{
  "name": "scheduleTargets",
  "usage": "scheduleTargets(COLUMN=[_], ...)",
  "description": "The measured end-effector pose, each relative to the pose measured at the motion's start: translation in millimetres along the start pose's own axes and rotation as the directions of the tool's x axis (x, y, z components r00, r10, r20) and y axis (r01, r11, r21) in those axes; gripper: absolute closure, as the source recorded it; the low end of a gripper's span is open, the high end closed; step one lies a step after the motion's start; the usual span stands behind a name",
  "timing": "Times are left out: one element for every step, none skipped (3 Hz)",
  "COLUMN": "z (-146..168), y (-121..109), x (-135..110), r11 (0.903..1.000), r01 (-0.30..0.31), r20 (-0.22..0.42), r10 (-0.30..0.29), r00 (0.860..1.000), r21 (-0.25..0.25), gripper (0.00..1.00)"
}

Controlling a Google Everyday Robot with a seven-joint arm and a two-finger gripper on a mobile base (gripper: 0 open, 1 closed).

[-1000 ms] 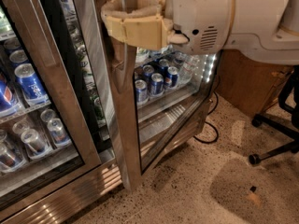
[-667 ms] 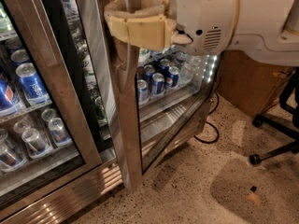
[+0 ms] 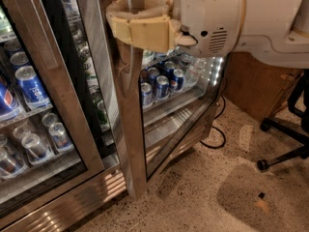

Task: Open right fridge door

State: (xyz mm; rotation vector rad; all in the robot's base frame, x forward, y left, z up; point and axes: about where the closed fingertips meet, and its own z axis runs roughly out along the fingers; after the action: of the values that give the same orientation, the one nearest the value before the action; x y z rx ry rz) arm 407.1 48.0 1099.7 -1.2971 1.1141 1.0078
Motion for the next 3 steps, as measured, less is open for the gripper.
scheduleTargets(z=[0.0, 0.0, 0.0], y=[0.0, 0.0, 0.0], x=[0.0, 0.0, -0.1], r11=[1.0, 1.0, 1.0], r01=[0.0, 0.0, 0.0], r20=[0.0, 0.0, 0.0], r10=[0.0, 0.0, 0.0], r00=[1.0, 1.0, 1.0], r21=[0.0, 0.0, 0.0], gripper=[0.36, 0.13, 0.0])
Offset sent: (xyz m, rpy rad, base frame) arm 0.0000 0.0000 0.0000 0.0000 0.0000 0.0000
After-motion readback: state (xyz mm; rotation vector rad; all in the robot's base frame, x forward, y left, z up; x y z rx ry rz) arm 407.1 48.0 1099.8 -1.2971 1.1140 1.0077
